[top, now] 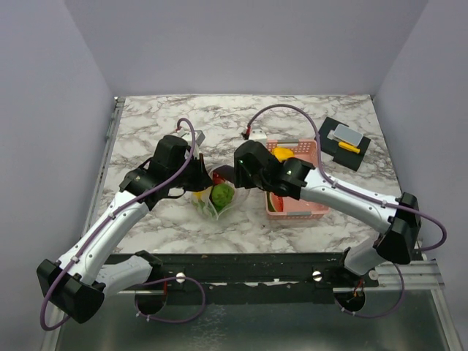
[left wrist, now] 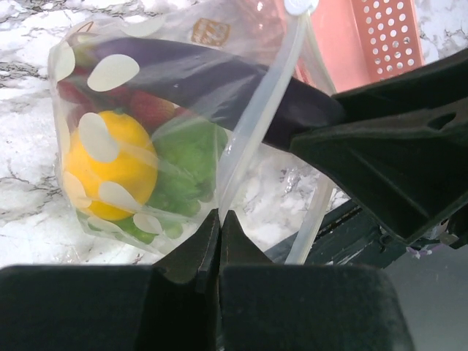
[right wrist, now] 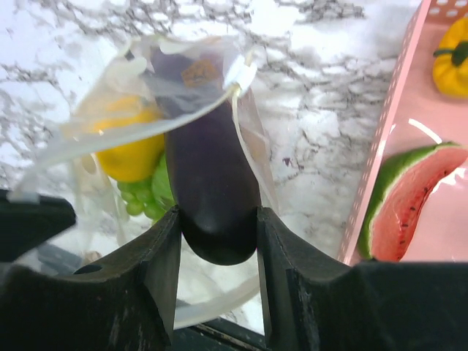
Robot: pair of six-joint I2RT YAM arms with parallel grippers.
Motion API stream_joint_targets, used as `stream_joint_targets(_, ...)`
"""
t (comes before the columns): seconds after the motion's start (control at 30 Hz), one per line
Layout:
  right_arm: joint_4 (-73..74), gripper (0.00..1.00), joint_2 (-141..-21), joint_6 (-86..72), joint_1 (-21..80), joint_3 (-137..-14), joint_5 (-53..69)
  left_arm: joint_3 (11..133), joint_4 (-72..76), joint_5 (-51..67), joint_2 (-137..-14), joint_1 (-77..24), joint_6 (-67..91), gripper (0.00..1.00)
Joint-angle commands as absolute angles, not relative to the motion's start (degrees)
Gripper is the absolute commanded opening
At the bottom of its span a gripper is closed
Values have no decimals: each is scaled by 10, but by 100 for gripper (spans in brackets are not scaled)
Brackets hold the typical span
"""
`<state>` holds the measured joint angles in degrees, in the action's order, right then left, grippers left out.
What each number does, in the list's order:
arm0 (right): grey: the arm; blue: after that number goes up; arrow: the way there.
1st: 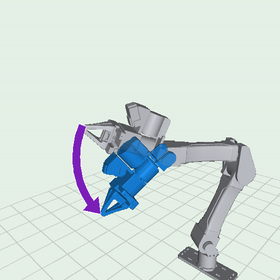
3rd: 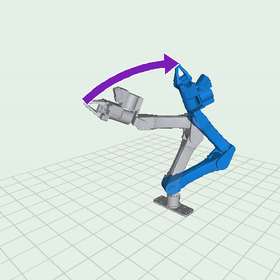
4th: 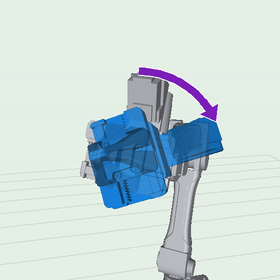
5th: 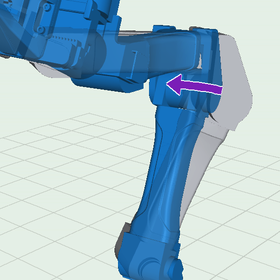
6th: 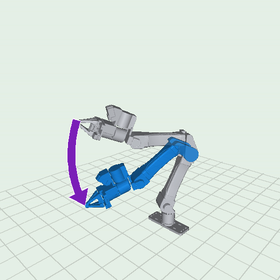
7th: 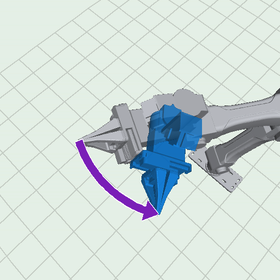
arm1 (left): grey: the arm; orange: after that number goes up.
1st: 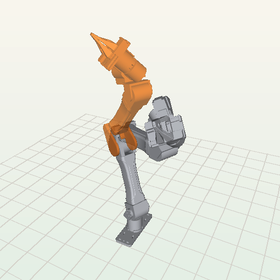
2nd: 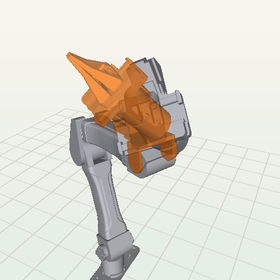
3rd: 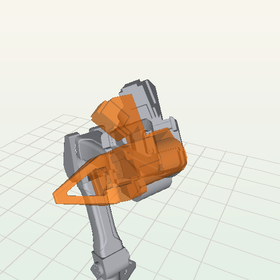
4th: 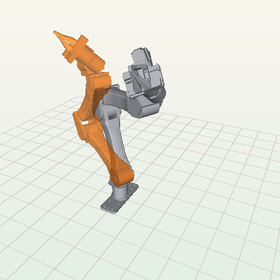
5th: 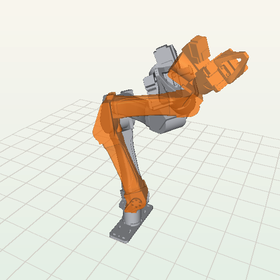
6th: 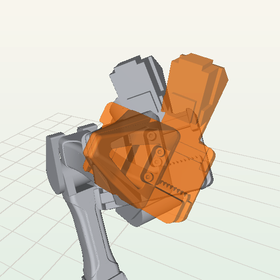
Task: Place the food in the zip-top bag and seal the zipper
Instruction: Place the fake vegetable in the zipper food storage bag.
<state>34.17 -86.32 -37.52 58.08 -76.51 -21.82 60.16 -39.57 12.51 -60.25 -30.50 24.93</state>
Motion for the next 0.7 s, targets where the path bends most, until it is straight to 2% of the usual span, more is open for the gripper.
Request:
stream_joint_targets(0.0, 433, 1, -921, -390, 584, -854, -266, 620, -411, 126, -597, -308, 252, 0)
stream_joint_targets(0.17, 523, 1, -969, -414, 585, -919, -271, 626, -416, 126, -593, -308, 251, 0)
stream_joint_targets(0.67, 531, 1, -983, -431, 584, -919, -323, 623, -417, 131, -594, -309, 250, 0)
